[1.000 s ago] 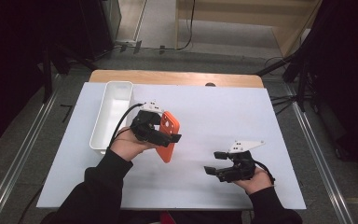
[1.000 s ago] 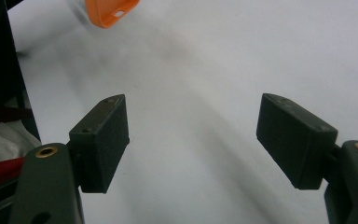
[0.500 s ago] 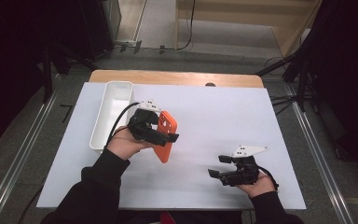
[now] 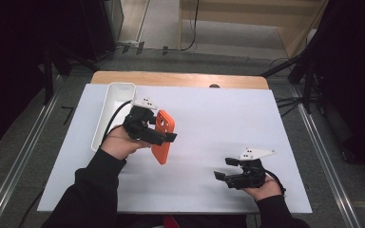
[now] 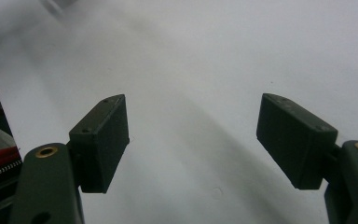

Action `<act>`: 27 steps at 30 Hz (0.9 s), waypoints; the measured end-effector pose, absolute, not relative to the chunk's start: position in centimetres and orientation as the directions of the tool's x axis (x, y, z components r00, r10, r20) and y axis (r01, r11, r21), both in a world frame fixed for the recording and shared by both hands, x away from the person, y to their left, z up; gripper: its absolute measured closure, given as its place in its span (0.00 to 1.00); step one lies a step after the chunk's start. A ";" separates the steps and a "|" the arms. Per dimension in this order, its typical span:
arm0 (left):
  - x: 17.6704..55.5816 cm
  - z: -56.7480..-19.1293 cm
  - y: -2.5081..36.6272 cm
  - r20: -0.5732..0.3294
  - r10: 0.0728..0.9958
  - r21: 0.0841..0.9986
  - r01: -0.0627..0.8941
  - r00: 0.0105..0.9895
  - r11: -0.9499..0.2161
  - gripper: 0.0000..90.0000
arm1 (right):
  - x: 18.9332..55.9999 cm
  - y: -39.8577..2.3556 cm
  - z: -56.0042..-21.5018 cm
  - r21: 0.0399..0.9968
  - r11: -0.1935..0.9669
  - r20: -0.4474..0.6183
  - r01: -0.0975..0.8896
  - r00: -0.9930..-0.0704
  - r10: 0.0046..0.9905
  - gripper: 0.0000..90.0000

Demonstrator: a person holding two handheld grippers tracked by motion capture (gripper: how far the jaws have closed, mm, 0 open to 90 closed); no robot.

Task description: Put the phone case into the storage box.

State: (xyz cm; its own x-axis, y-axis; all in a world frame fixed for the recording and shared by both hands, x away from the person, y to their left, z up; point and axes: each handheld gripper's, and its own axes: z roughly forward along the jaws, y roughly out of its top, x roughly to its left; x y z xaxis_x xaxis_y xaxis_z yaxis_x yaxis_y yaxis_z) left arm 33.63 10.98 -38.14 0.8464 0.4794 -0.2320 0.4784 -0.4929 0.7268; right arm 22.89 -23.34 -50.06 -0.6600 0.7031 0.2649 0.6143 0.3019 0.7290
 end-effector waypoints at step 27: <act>33.4 -34.1 15.1 -0.232 0.490 0.723 0.487 0.840 -0.490 0.17 | 22.8 -23.0 -50.0 0.726 0.302 0.277 0.618 -0.665 0.694 0.26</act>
State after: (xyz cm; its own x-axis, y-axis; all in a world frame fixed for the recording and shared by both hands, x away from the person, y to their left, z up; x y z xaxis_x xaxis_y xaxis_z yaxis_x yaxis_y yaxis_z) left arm 33.37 15.07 -34.13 0.8399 0.4904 -0.2324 0.4865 -0.4905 0.7230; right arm 22.83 -22.99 -49.95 -0.6646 0.6938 0.2772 0.6179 0.3018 0.7260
